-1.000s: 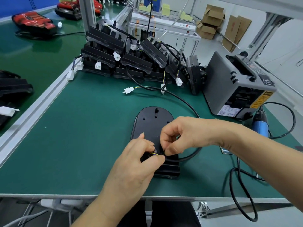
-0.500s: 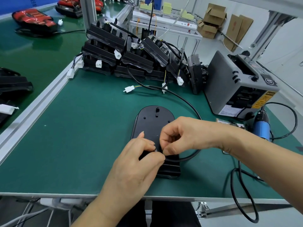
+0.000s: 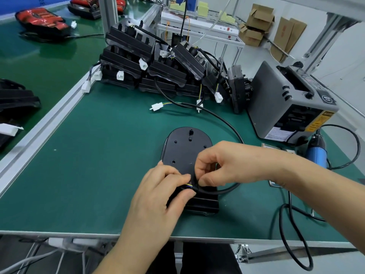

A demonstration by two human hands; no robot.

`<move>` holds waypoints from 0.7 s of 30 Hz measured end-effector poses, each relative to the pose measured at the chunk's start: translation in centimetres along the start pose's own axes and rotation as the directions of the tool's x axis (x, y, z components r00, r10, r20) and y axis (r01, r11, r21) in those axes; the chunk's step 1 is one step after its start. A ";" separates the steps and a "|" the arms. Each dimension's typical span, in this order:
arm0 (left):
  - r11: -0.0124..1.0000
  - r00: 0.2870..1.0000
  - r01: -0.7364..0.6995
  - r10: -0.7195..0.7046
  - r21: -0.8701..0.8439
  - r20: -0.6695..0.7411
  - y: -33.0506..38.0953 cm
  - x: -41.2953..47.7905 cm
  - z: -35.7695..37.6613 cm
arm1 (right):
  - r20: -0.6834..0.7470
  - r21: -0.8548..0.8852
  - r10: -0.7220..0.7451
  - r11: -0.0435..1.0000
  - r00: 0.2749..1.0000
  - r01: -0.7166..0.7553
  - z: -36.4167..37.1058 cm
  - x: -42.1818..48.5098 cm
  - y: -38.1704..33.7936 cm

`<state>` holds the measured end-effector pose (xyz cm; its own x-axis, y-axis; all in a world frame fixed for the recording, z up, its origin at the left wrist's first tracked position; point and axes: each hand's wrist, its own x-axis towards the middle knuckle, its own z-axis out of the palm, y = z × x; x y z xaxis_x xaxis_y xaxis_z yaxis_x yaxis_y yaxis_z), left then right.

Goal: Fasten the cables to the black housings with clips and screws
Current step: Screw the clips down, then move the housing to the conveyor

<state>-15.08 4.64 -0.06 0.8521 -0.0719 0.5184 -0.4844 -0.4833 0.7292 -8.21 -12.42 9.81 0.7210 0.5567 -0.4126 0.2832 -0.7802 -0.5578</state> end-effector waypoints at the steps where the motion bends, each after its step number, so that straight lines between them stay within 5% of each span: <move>1: 1.000 1.000 -0.001 0.001 0.000 0.002 0.0 0.0 0.0 | -0.008 0.028 -0.010 1.000 1.000 0.010 0.1 0.0 0.0; 14: 1.000 1.000 -0.019 0.019 -0.016 0.000 -0.1 0.0 -0.1 | -0.011 0.230 -0.051 0.972 0.999 0.052 0.6 -0.4 1.0; 21: 1.000 1.000 -0.013 0.014 -0.027 0.010 -0.1 0.1 -0.2 | 0.055 0.120 0.016 0.993 0.998 -0.022 -0.1 0.3 0.2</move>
<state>-14.98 4.83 0.04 0.8473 -0.0871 0.5238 -0.5010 -0.4585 0.7340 -7.91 -12.47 9.62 0.6893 0.5594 -0.4603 0.1892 -0.7524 -0.6310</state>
